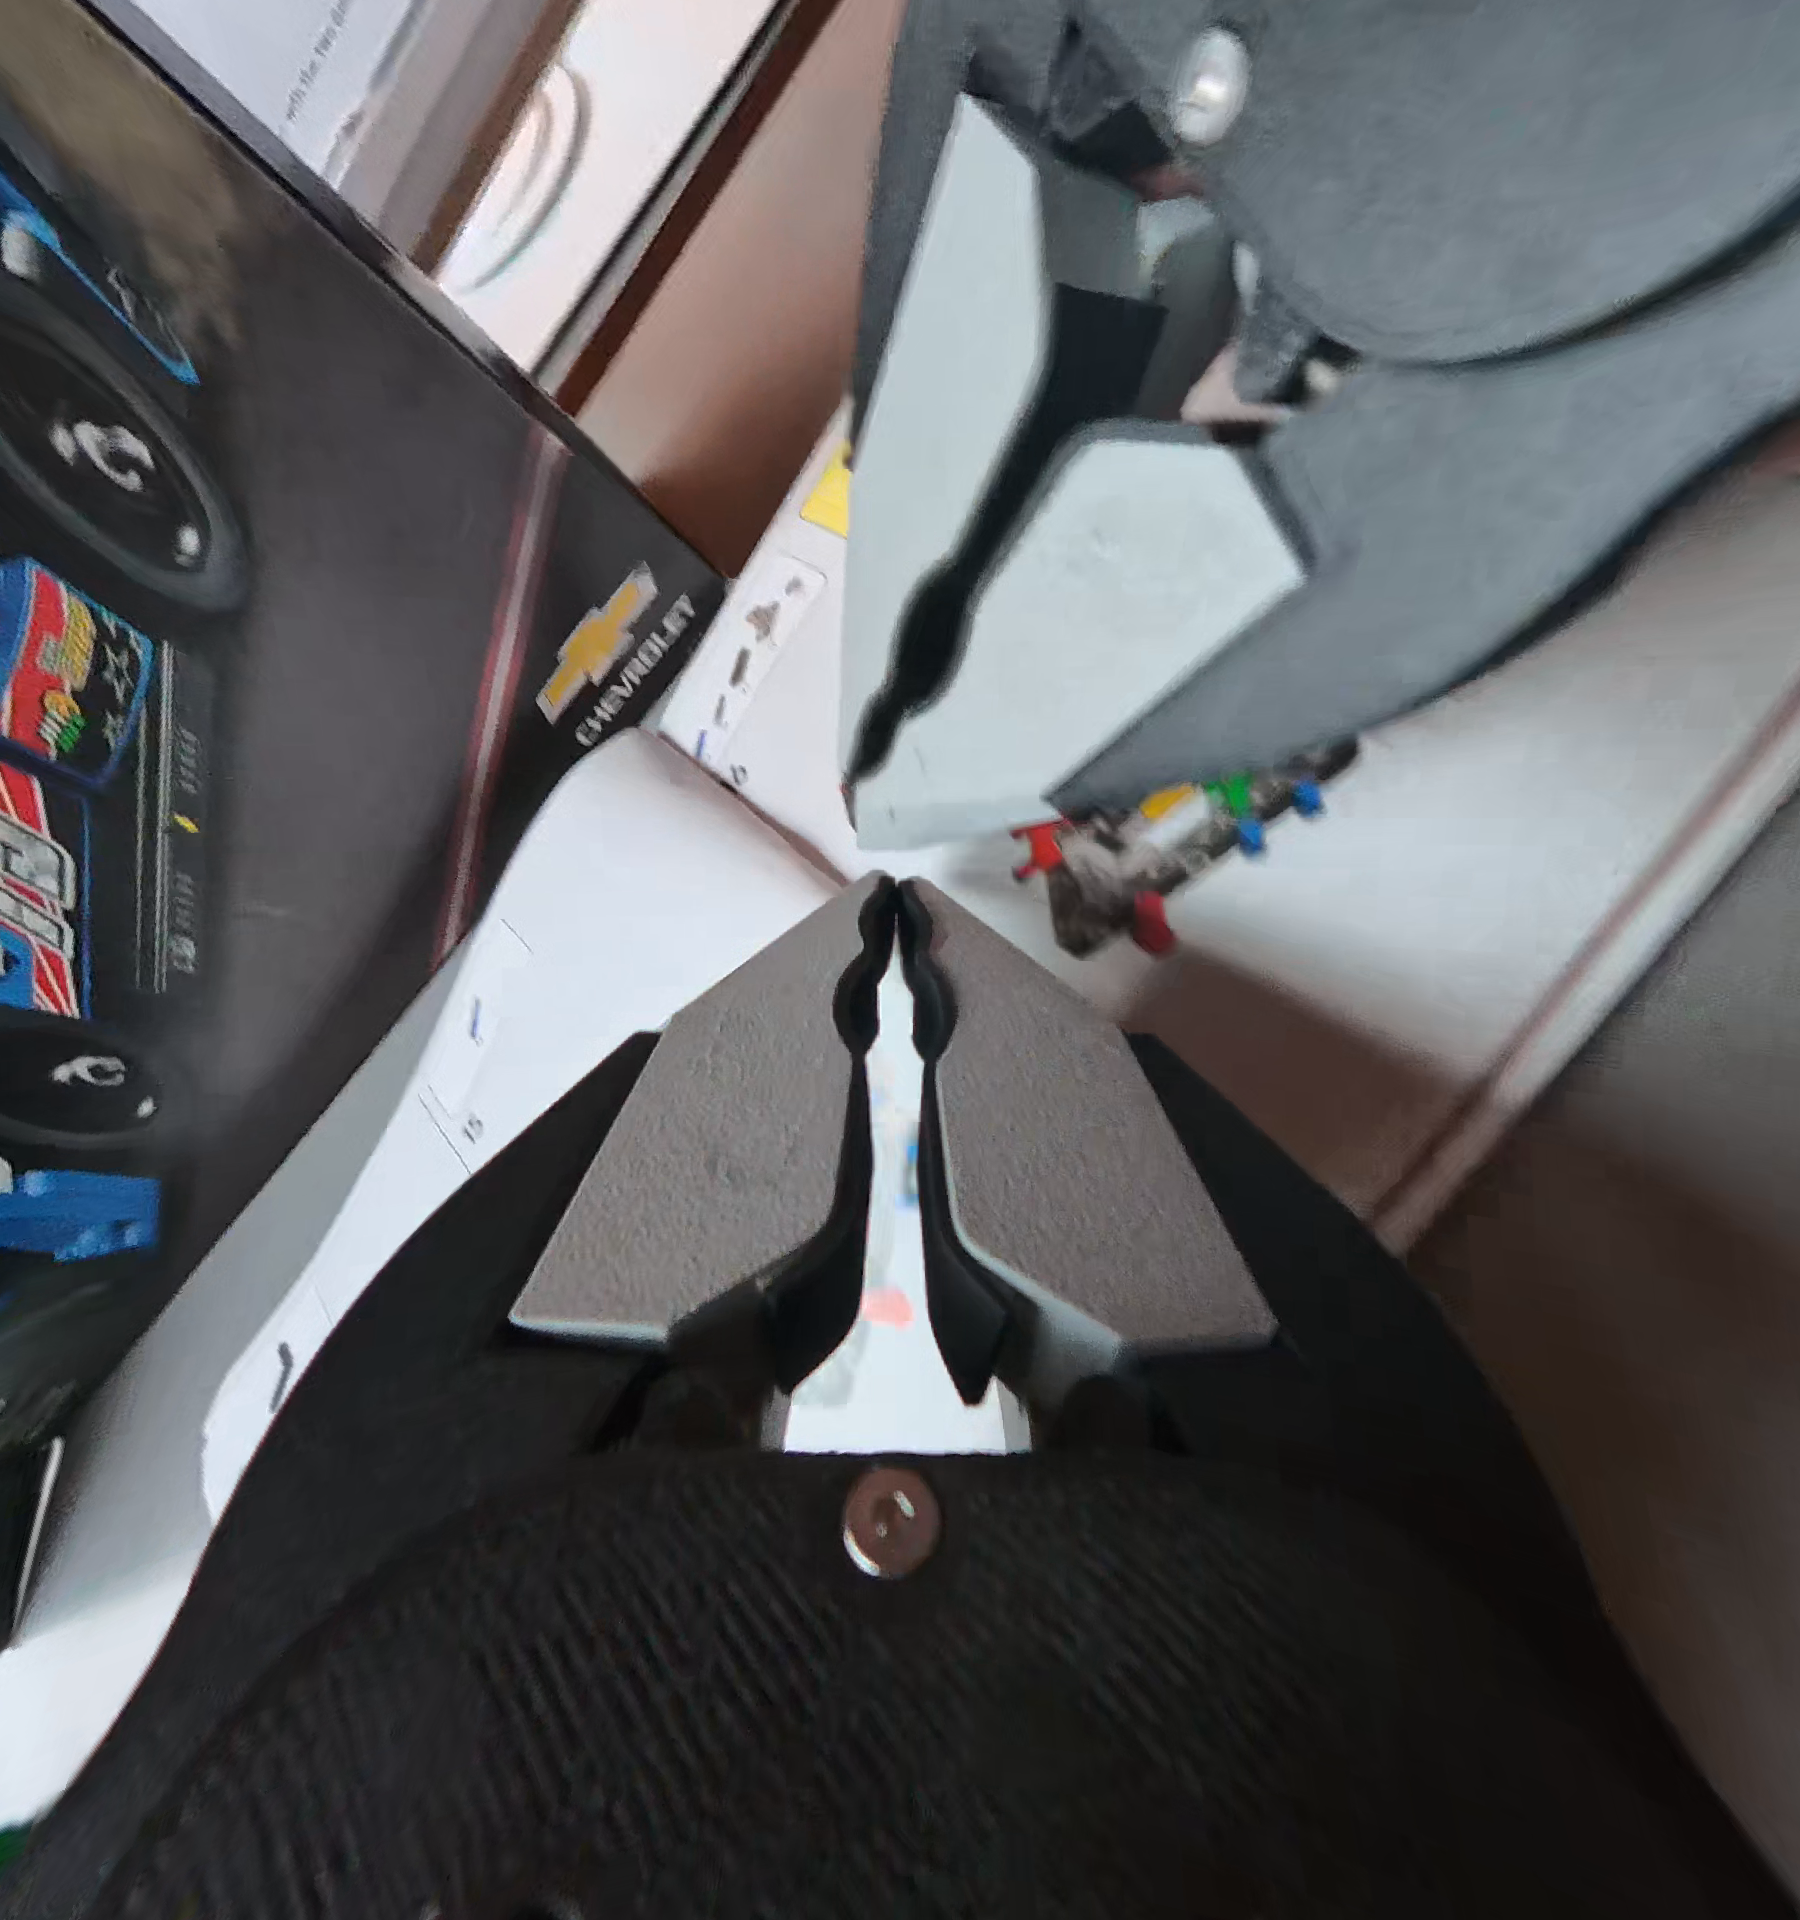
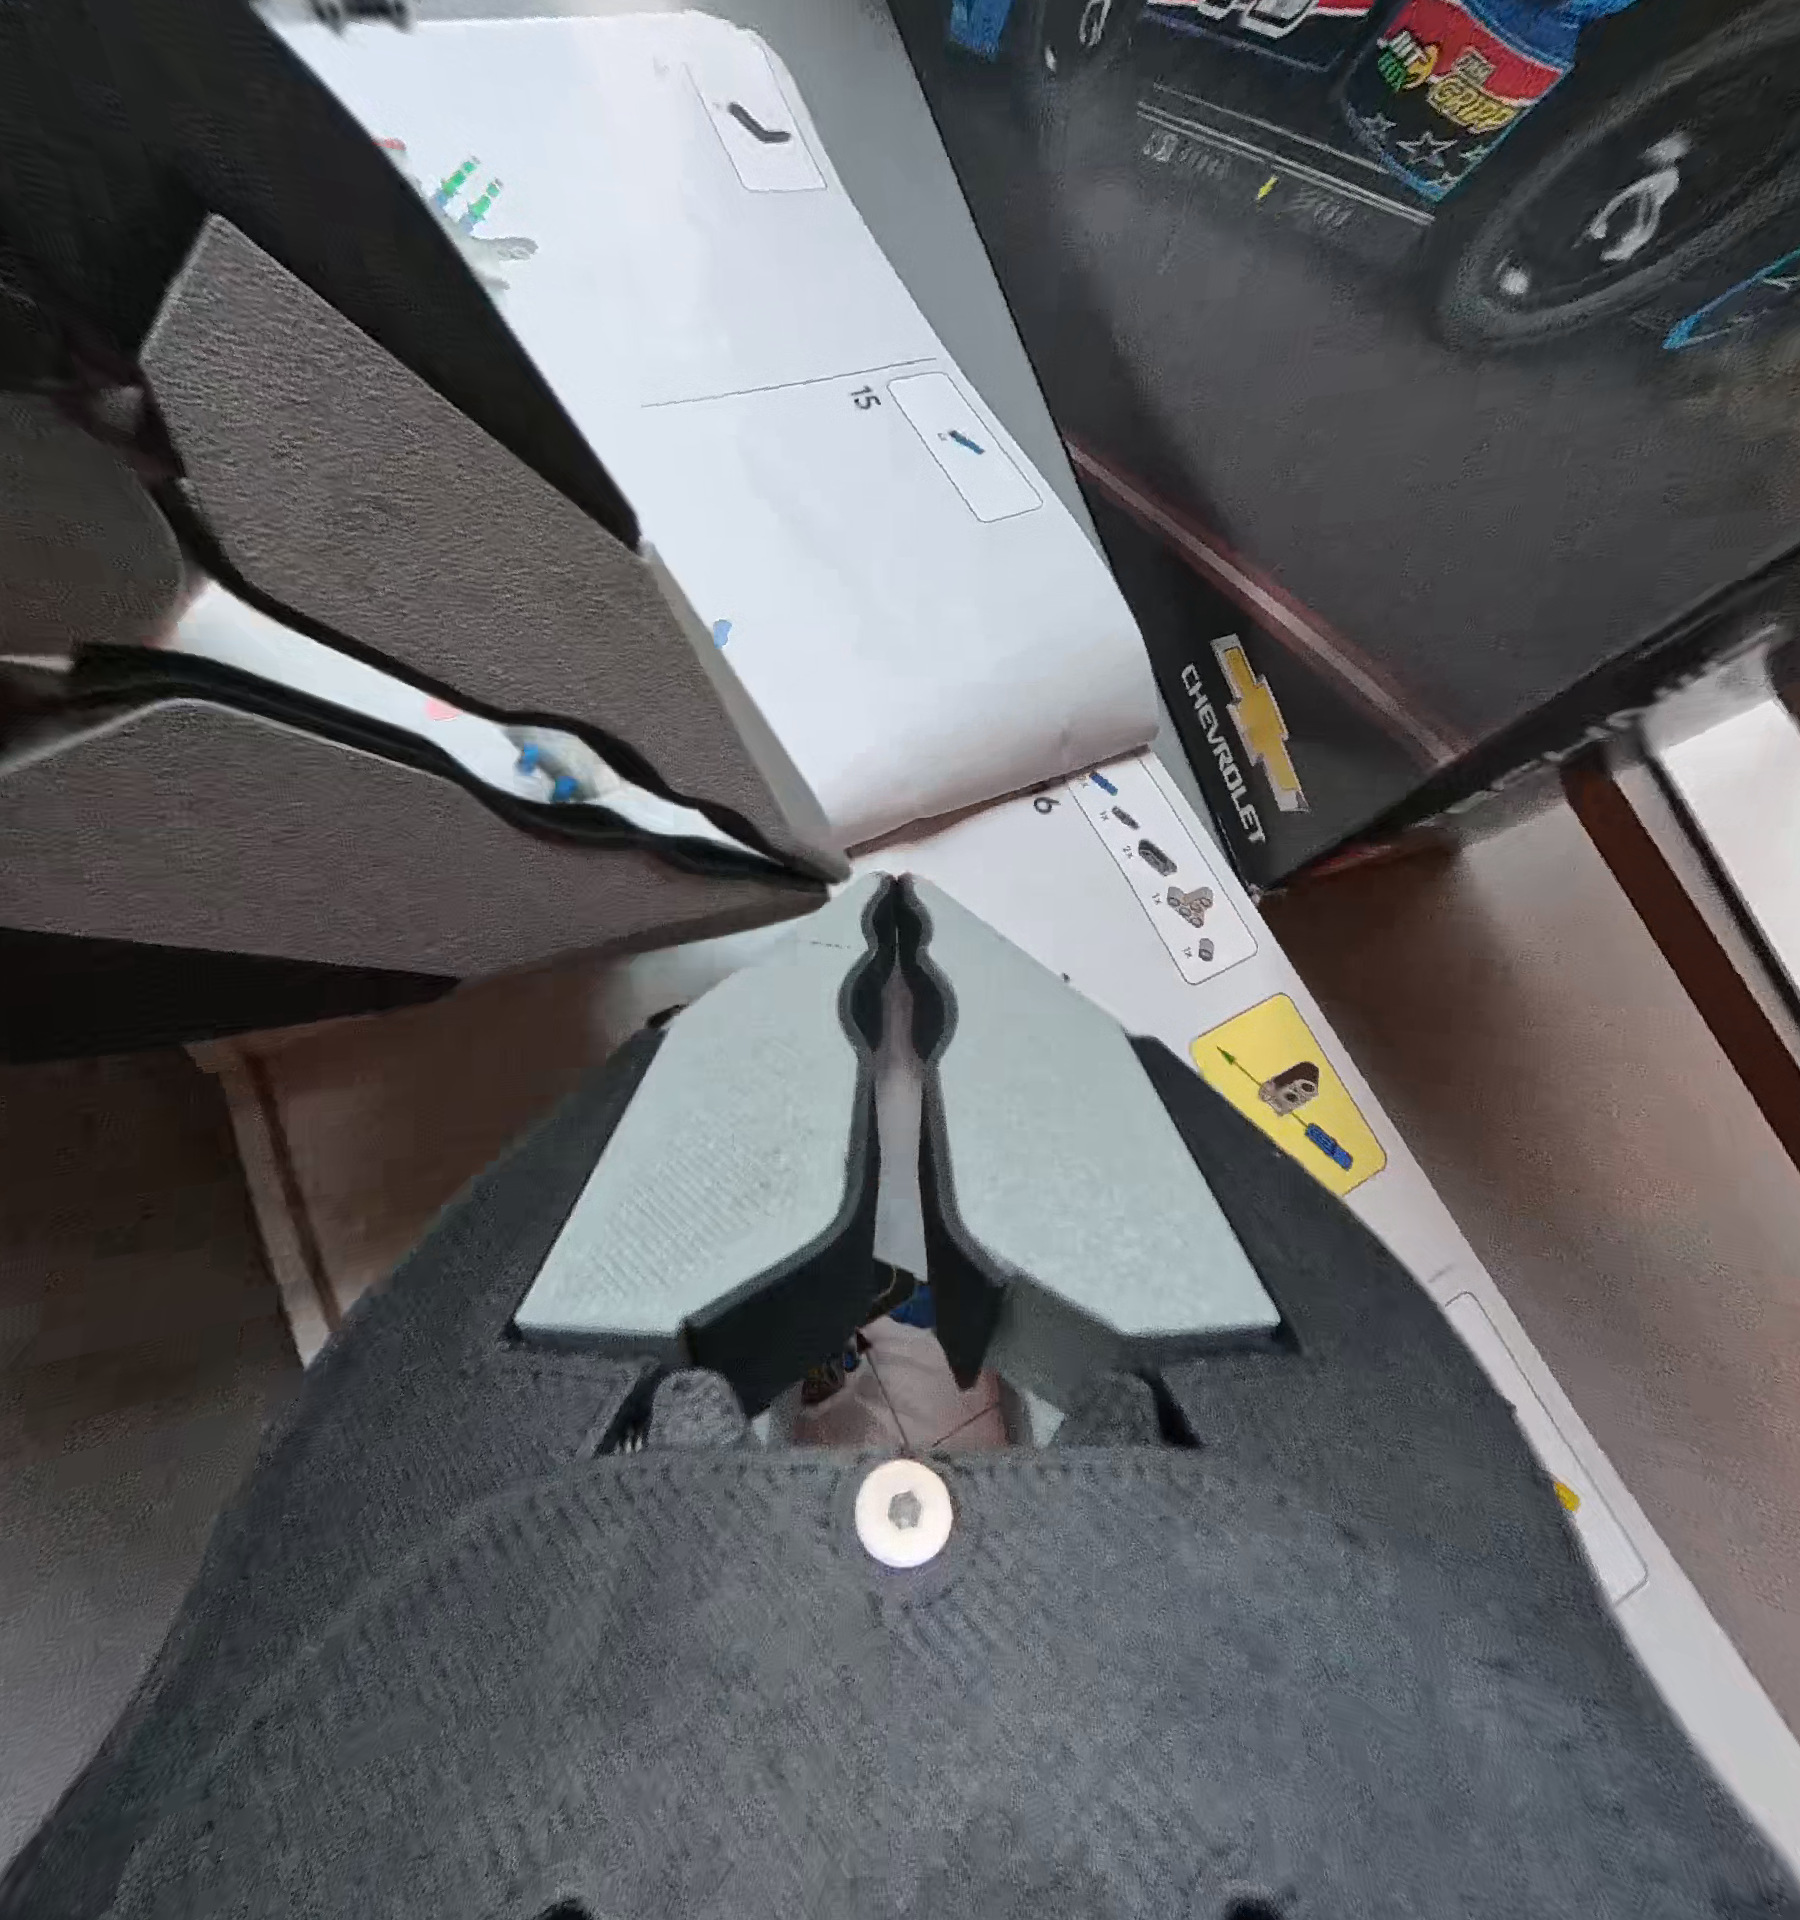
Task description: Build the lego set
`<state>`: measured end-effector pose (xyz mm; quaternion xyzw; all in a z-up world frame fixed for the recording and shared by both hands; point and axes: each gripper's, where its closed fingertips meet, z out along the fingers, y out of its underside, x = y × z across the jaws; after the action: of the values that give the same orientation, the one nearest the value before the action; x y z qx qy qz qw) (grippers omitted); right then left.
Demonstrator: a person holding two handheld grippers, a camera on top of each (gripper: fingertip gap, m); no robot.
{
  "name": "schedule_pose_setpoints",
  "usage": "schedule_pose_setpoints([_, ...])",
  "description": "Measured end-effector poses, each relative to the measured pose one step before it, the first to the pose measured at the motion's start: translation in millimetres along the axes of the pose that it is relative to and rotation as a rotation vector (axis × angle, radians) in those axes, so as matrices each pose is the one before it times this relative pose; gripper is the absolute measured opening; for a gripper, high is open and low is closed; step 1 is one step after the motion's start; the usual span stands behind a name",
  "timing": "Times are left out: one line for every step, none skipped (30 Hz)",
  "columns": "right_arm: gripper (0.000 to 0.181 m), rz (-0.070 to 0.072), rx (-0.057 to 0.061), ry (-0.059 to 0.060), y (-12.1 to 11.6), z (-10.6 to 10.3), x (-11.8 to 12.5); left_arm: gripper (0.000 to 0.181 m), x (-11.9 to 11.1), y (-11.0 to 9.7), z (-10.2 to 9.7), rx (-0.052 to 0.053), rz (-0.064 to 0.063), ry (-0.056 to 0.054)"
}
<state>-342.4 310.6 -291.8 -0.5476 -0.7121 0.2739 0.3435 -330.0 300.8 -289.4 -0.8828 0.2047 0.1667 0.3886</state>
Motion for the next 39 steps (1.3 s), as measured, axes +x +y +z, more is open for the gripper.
schedule_pose_setpoints([0.000, 0.0216, 0.0127, 0.0185, -0.90, -2.02, 4.76, 0.000, -5.30, -6.86, 5.06, 0.0094, 0.0010, -0.0073])
schedule_pose_setpoints([0.000, 0.0224, 0.0043, 0.0156, 0.25, -1.18, 4.84, 0.000, -5.69, -3.19, 5.84, -0.0103, 0.0010, -0.0062])
schedule_pose_setpoints([0.000, 0.0228, -0.0023, 0.0053, 0.89, -0.33, 3.42, 0.000, -7.87, 2.70, 6.88, -0.0364, 0.0015, -0.0194])
schedule_pose_setpoints([0.000, 0.0201, -0.0128, 0.0159, 2.14, 0.65, 4.56, 0.000, -7.71, 8.81, 7.62, -0.0639, 0.0050, -0.0199])
schedule_pose_setpoints([0.000, 0.0132, -0.0246, 0.0257, 3.79, 1.24, 5.29, 0.000, -2.41, 2.49, 4.51, -0.0057, 0.0047, 0.0076])
schedule_pose_setpoints([0.000, 0.0036, -0.0241, 0.0230, 3.58, 1.43, 3.89, 0.000, -4.63, 1.64, 0.66, 0.0122, -0.0125, -0.0103])
schedule_pose_setpoints([0.000, -0.0051, -0.0153, 0.0284, 2.44, 0.82, 3.68, 0.000, -2.16, 1.80, -0.52, 0.0080, -0.0181, 0.0004])
schedule_pose_setpoints([0.000, -0.0048, -0.0103, 0.0330, 1.93, 0.53, 4.59, 0.000, -7.13, 7.10, -0.39, -0.0274, -0.0117, -0.0354])
schedule_pose_setpoints([0.000, 0.0056, -0.0045, 0.0103, 0.78, 0.23, 2.26, 0.000, -10.32, 13.37, 1.95, -0.0553, 0.0104, -0.0614])
schedule_pose_setpoints([0.000, 0.0134, 0.0005, -0.0105, 0.12, 0.04, 0.13, 0.000, -4.60, 7.46, 3.39, 0.0006, 0.0018, -0.0325])
schedule_pose_setpoints([0.000, 0.0124, 0.0019, -0.0141, -0.30, -0.20, -0.43, 0.000, 0.05, 0.04, -0.35, 0.0454, -0.0198, 0.0015])
schedule_pose_setpoints([0.000, 0.0050, 0.0023, -0.0097, -0.24, -0.26, -0.65, 0.000, 0.47, 0.22, -0.74, 0.0167, -0.0071, 0.0122])
schedule_pose_setpoints([0.000, -0.0020, 0.0032, -0.0019, -0.43, -0.17, -0.37, 0.000, 0.33, 0.25, -0.28, -0.0083, -0.0146, 0.0161])
schedule_pose_setpoints([0.000, -0.0037, 0.0009, -0.0010, -0.21, -0.03, -0.57, 0.000, 0.05, -0.07, 0.10, -0.0092, -0.0159, 0.0118])
schedule_pose_setpoints([0.000, -0.0009, -0.0022, -0.0039, 0.18, 0.14, -0.50, 0.000, -0.06, 0.02, -0.07, -0.0031, -0.0087, 0.0046])
schedule_pose_setpoints([0.000, 0.0002, 0.0040, -0.0085, -0.63, -0.31, -0.81, 0.000, -0.20, 0.06, -0.09, 0.0054, -0.0045, -0.0027])
schedule_pose_setpoints([0.000, -0.0025, 0.0165, -0.0048, -2.57, -0.93, -0.02, 0.000, -0.14, 0.31, 0.09, 0.0102, -0.0012, -0.0057])
schedule_pose_setpoints([0.000, -0.0068, 0.0243, 0.0032, -4.13, -0.49, 1.56, 0.000, 0.40, -0.10, -0.33, 0.0059, 0.0024, -0.0022])
schedule_pose_setpoints([0.000, -0.0104, 0.0156, -0.0003, -4.42, 1.23, 1.68, 0.000, -0.19, 0.23, 0.12, -0.0010, 0.0003, 0.0013])
schedule_pose_setpoints([0.000, -0.0058, -0.0089, -0.0145, -3.20, 3.37, 0.24, 0.000, -0.26, -0.05, 0.02, -0.0008, 0.0001, 0.0018])
schedule_pose_setpoints([0.000, 0.0043, -0.0267, -0.0273, -3.63, 3.90, -1.20, 0.000, -0.03, -0.12, 0.00, 0.0015, -0.0031, 0.0024])
schedule_pose_setpoints([0.000, 0.0044, -0.0136, -0.0258, -6.93, 2.86, -1.47, 0.000, 0.20, -0.01, -0.07, 0.0026, -0.0049, 0.0026])
schedule_pose_setpoints([0.000, -0.0013, 0.0106, -0.0087, -10.42, 1.72, 0.00, 0.000, -0.01, 0.06, 0.04, 0.0030, -0.0043, 0.0032])
schedule_pose_setpoints([0.000, -0.0030, 0.0145, -0.0096, -9.93, 2.22, -0.96, 0.000, -0.09, 0.10, 0.00, 0.0042, -0.0069, 0.0051])
schedule_pose_setpoints([0.000, 0.0005, -0.0036, -0.0245, -5.49, 4.18, -3.81, 0.000, -0.09, -0.11, 0.13, 0.0052, -0.0090, 0.0057])
schedule_pose_setpoints([0.000, 0.0031, -0.0387, -0.0275, 2.65, 7.17, -4.49, 0.000, -0.16, 0.06, 0.03, 0.0046, -0.0085, 0.0060])
schedule_pose_setpoints([0.000, 0.0045, -0.0919, -0.0059, 13.17, 9.57, -1.27, 0.000, -0.10, 0.03, 0.07, 0.0043, -0.0083, 0.0067])
schedule_pose_setpoints([0.000, 0.0016, -0.0131, 0.0125, 1.17, 3.29, 1.26, 0.000, -0.06, -0.01, 0.05, 0.0029, -0.0073, 0.0063])
schedule_pose_setpoints([0.000, -0.0028, 0.0325, 0.0218, -6.62, -3.74, 2.87, 0.000, -0.25, -0.02, 0.16, 0.0014, -0.0040, 0.0052])
schedule_pose_setpoints([0.000, -0.0026, 0.0230, 0.0230, -6.30, -4.87, 4.29, 0.000, 0.04, -0.04, 0.10, 0.0016, -0.0034, 0.0037])
schedule_pose_setpoints([0.000, 0.0048, 0.0286, 0.0188, -6.54, -3.75, 5.05, 0.000, -0.07, 0.01, 0.09, 0.0012, -0.0002, 0.0013])
schedule_pose_setpoints([0.000, 0.0155, 0.0082, 0.0090, -2.06, -0.06, 4.49, 0.000, 0.00, -0.12, -0.04, 0.0004, 0.0004, 0.0005])
schedule_pose_setpoints([0.000, 0.0179, -0.0322, -0.0089, 5.63, 5.27, 1.58, 0.000, 0.04, 0.02, 0.08, 0.0003, -0.0012, 0.0010])
schedule_pose_setpoints([0.000, 0.0075, -0.0729, -0.0214, 13.49, 9.50, -1.74, 0.000, -0.02, -0.11, 0.13, 0.0006, -0.0018, 0.0012])
schedule_pose_setpoints([0.000, -0.0051, 0.0071, -0.0037, 0.90, 3.38, -0.17, 0.000, -0.28, 0.22, 0.06, -0.0006, -0.0016, -0.0003])
schedule_pose_setpoints([0.000, -0.0020, 0.0184, 0.0207, -3.01, -2.67, 3.24, 0.000, -0.06, -0.05, 0.10, 0.0009, -0.0018, 0.0015])
schedule_pose_setpoints([0.000, 0.0013, 0.0062, 0.0168, -2.16, -3.02, 2.50, 0.000, 0.19, -0.38, -0.50, 0.0007, -0.0018, 0.0016])
schedule_pose_setpoints([0.000, 0.0014, 0.0371, 0.0022, -5.50, -2.70, -0.06, 0.000, -0.09, -0.01, -0.04, -0.0002, 0.0010, -0.0008])
schedule_pose_setpoints([0.000, 0.0040, 0.0132, -0.0096, -1.15, 1.03, -1.81, 0.000, 0.08, -0.01, 0.02, 0.0001, 0.0009, -0.0005])
